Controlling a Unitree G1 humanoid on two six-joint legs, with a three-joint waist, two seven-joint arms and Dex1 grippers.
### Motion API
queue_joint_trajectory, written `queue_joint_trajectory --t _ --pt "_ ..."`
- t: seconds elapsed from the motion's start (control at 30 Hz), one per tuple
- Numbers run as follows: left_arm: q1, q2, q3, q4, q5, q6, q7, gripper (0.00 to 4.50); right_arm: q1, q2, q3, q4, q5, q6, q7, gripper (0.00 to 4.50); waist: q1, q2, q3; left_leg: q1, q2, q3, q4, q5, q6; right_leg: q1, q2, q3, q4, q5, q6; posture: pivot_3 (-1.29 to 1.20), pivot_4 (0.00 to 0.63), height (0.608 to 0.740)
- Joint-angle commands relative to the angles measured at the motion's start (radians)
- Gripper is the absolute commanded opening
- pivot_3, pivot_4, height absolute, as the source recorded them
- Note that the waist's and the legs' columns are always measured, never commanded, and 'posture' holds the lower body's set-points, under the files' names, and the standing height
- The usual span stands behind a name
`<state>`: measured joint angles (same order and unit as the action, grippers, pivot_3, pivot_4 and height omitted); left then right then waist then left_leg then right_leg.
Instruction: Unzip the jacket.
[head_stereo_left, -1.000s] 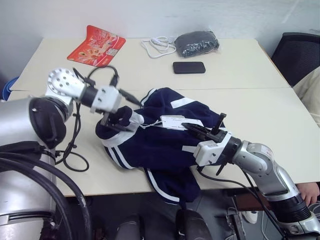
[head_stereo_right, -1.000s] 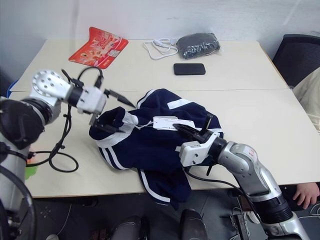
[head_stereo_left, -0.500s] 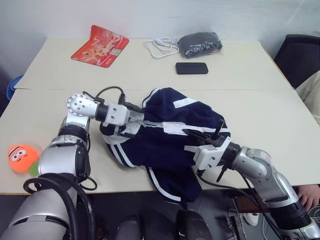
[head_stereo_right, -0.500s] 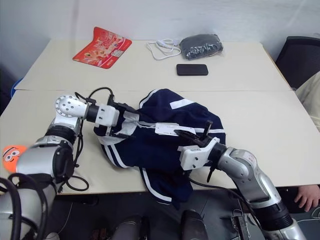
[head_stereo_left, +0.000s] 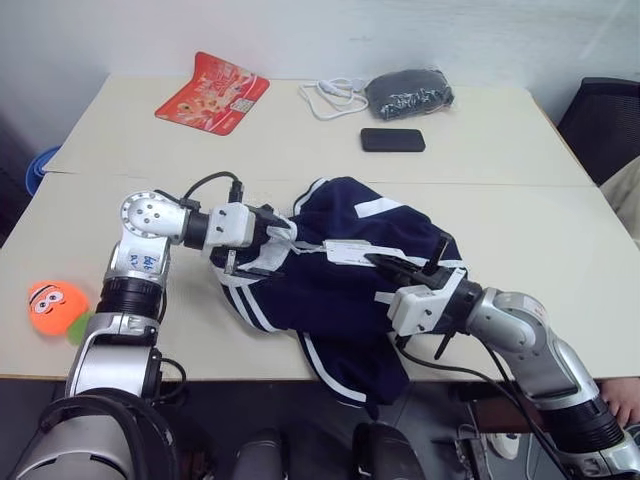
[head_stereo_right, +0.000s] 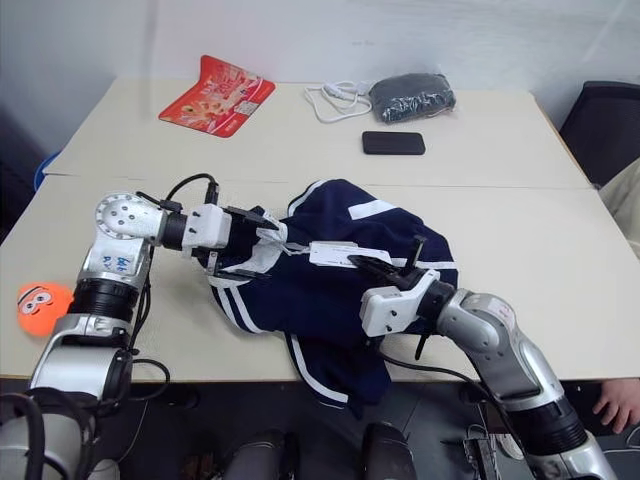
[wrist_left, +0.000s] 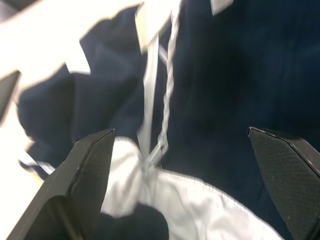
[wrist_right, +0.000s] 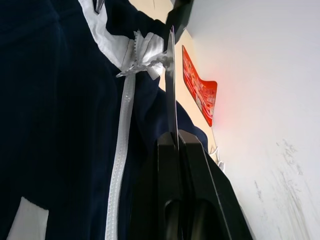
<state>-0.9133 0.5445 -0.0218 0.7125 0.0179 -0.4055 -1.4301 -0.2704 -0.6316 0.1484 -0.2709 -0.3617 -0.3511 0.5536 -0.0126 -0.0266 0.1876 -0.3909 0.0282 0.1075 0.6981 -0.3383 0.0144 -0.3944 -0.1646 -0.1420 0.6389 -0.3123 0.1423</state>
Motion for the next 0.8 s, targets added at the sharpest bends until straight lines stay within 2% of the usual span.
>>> queue_joint_trajectory --t 0.03,0.3,0.47,0.63,0.8 --pt "-0.086 -0.001 -0.027 0.126 0.018 -0.076 0.046 4.47 -0.012 -0.017 -0.027 -0.022 0.031 -0.009 0.006 0.00 0.003 0.000 0.000 0.000 0.000 0.000 0.000 0.000 0.000 0.000 0.000 0.000 -0.001 0.000 0.000 0.00 0.150 0.740" --pt "-0.237 -0.034 -0.069 0.363 0.053 -0.162 0.098 4.47 0.001 -0.020 -0.034 -0.037 0.030 0.006 0.005 0.00 0.009 0.000 0.000 0.000 -0.001 0.001 0.000 -0.001 0.001 0.001 0.000 -0.001 -0.002 0.000 0.000 0.00 0.150 0.740" --pt "-0.245 -0.033 -0.123 0.446 0.118 -0.205 0.128 4.47 -0.008 -0.015 -0.042 -0.049 0.035 0.027 0.003 0.00 0.008 0.000 0.000 0.000 -0.001 0.001 -0.001 -0.001 0.001 0.000 0.000 -0.001 -0.002 0.000 0.000 0.00 0.150 0.740" --pt "-0.246 -0.019 -0.187 0.525 0.221 -0.231 0.266 4.47 -0.025 -0.023 -0.057 -0.055 0.048 0.050 0.009 0.00 0.009 0.000 0.000 0.000 -0.001 0.001 -0.001 -0.001 0.001 0.000 0.000 -0.001 -0.002 0.000 0.000 0.00 0.150 0.740" --pt "-0.247 -0.016 -0.205 0.568 0.260 -0.191 0.359 4.47 -0.037 -0.029 -0.074 -0.051 0.057 0.066 0.014 0.00 0.011 0.000 0.000 0.000 -0.001 0.000 0.000 -0.001 0.001 0.002 0.000 -0.001 -0.002 0.000 0.000 0.00 0.150 0.740"
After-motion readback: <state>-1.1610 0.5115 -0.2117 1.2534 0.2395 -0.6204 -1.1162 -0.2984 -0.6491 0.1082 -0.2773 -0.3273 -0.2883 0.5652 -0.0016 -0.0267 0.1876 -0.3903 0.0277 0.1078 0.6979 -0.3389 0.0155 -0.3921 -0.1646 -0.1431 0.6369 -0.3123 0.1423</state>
